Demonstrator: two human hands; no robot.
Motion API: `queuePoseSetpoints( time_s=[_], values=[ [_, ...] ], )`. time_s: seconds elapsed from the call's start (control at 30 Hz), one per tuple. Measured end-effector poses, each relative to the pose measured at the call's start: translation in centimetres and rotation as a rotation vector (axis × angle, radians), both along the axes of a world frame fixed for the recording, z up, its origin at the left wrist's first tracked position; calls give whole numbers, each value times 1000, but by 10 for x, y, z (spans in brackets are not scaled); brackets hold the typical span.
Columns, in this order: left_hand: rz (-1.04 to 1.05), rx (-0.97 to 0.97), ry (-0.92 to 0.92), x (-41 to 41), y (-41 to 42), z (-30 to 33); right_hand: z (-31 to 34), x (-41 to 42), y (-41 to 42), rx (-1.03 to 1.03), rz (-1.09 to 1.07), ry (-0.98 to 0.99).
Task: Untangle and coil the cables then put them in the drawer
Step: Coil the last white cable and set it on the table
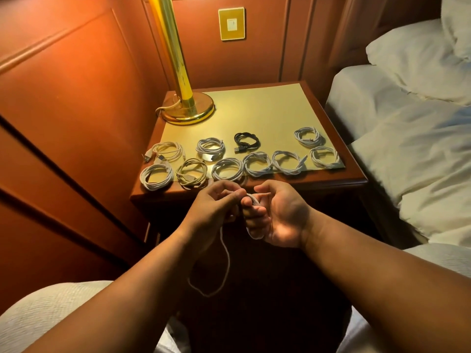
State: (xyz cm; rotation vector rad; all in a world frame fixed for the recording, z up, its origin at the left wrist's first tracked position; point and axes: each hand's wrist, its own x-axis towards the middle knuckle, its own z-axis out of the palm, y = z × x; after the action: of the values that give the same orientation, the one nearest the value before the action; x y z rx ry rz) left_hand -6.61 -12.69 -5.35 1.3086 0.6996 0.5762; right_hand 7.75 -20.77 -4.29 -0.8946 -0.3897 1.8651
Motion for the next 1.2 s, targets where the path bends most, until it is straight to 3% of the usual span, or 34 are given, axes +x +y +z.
queuePoseSetpoints(
  time_s=[0.1, 0.2, 0.27, 0.33, 0.43, 0.53, 0.6, 0.73, 0.8, 0.93, 0.97, 1.03, 1.1, 1.2],
  values=[
    [58, -168, -45, 9, -9, -5, 2, 1, -1, 43, -110, 107],
    [56, -196, 36, 13, -17, -8, 7, 3, 1, 53, -309, 288],
    [2, -209, 109, 15, -26, -8, 9, 4, 5, 83, -423, 366],
    [-122, -273, 174, 15, -32, -4, 8, 4, 8, 138, -496, 316],
    [-350, -380, 275, 11, -31, 1, 6, 2, 8, 276, -467, -91],
    [-463, -348, 340, 7, -30, 2, 5, 3, 6, 409, -251, -1064],
    [-393, -254, 425, 9, -32, 4, 0, 2, 8, 431, -60, -1481],
    [-334, 452, 795, 11, -22, 7, -8, -2, 6, 367, 217, -1688],
    [-303, 649, 786, 8, -16, 6, -10, -2, 7, 384, 201, -1768],
    [-193, 869, 619, -1, -3, 8, -4, -1, 4, 383, 147, -1771],
    [-169, 907, 591, -2, 1, 7, -1, -4, 4, 332, 109, -1658],
    [-127, 890, 504, -4, 7, 7, 1, -5, 6, 229, 71, -1388],
    [-131, 756, 385, -4, 8, 8, 7, -4, 8, 61, 5, -896],
    [-139, 528, 239, -1, 5, 11, 8, 3, 6, 53, 43, -415]
  ],
)
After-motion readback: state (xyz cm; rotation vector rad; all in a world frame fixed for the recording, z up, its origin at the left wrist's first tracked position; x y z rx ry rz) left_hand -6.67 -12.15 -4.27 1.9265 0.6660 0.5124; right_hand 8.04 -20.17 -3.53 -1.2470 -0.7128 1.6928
